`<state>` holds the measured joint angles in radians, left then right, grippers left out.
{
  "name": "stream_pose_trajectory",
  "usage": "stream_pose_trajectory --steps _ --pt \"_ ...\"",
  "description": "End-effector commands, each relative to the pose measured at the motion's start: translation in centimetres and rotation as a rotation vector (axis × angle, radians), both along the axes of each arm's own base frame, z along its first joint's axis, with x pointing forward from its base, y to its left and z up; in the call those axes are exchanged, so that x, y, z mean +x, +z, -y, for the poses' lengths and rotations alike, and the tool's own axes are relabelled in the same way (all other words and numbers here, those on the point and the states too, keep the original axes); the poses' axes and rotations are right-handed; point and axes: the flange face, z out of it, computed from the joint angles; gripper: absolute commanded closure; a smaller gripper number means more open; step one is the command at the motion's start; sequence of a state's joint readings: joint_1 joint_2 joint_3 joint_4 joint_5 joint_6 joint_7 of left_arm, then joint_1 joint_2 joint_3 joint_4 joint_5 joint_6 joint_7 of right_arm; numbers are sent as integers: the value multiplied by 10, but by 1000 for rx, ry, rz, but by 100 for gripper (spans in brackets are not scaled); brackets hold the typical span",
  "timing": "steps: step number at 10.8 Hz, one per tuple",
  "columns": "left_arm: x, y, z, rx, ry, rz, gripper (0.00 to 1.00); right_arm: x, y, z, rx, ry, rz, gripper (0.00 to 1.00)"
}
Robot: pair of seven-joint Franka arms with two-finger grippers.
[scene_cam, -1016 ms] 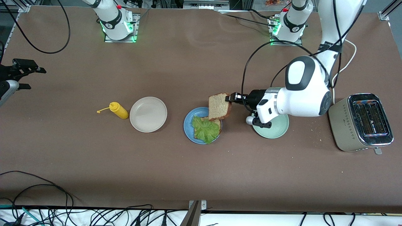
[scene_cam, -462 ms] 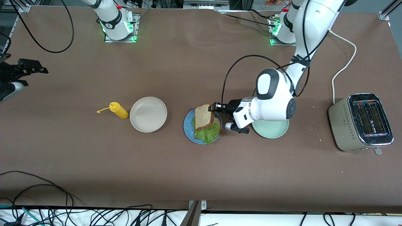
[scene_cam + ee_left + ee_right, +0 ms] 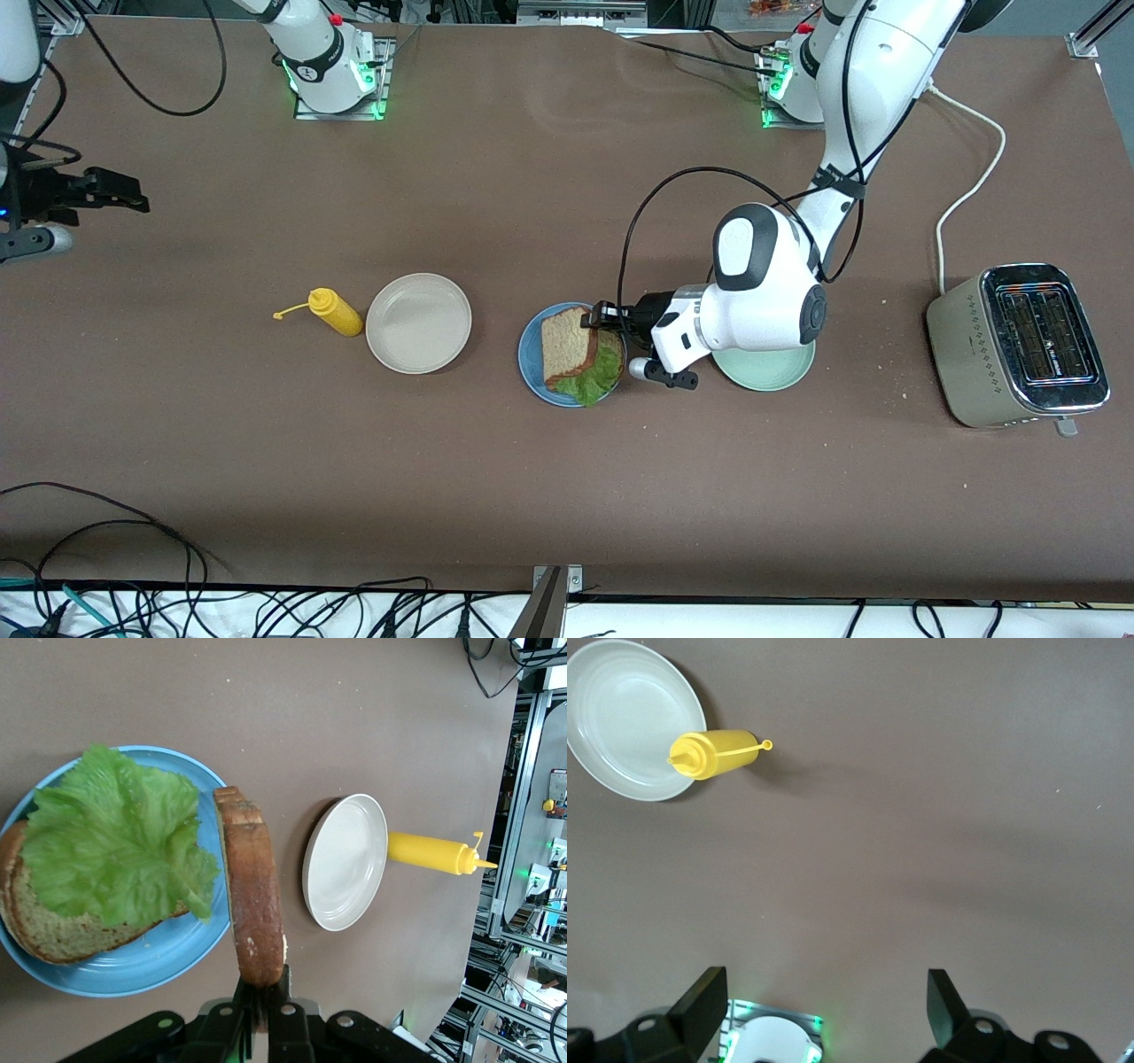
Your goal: Make sandwich in blue plate with both arms
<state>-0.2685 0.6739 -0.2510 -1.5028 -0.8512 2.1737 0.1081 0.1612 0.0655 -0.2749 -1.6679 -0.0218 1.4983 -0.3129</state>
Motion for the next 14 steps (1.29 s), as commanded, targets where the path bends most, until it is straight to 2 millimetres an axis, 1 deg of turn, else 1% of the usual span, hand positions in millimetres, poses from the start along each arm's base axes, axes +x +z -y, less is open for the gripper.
stream_pose_trajectory --steps 1,3,4,5,6,7,8,9,10,11,12,13,14 --pt "5 -21 10 -20 4 13 100 -22 12 5 11 -124 99 0" --pt "5 -35 12 -9 18 14 100 -19 19 10 102 -174 145 0" --pt "6 -36 11 -8 19 13 100 -16 23 15 106 -170 182 0" --pt "9 -37 4 -5 27 12 93 -19 29 17 93 -169 193 0" --pt "14 -38 -6 -3 37 13 72 -24 33 16 78 -170 179 0" --pt "16 -46 -18 -5 22 28 18 -34 42 3 0 -129 141 0" --pt "13 -58 -27 -14 -43 86 0 -40 48 -13 -34 -152 103 0" --pt "13 -67 -36 -15 -81 122 0 -43 51 -20 -57 -225 77 0" --pt "11 -74 -42 -9 -96 128 0 -44 51 -31 -76 -337 68 0" --pt "9 -76 -45 -7 -105 119 0 -41 51 -33 -76 -365 81 0" --pt "9 -78 -50 -2 -105 107 0 -30 58 -36 -71 -359 118 0" --pt "10 -75 -60 -2 -115 89 0 -18 59 -37 -68 -349 129 0" --pt "11 -73 -72 -13 -145 74 0 -12 58 -37 -65 -349 130 0"
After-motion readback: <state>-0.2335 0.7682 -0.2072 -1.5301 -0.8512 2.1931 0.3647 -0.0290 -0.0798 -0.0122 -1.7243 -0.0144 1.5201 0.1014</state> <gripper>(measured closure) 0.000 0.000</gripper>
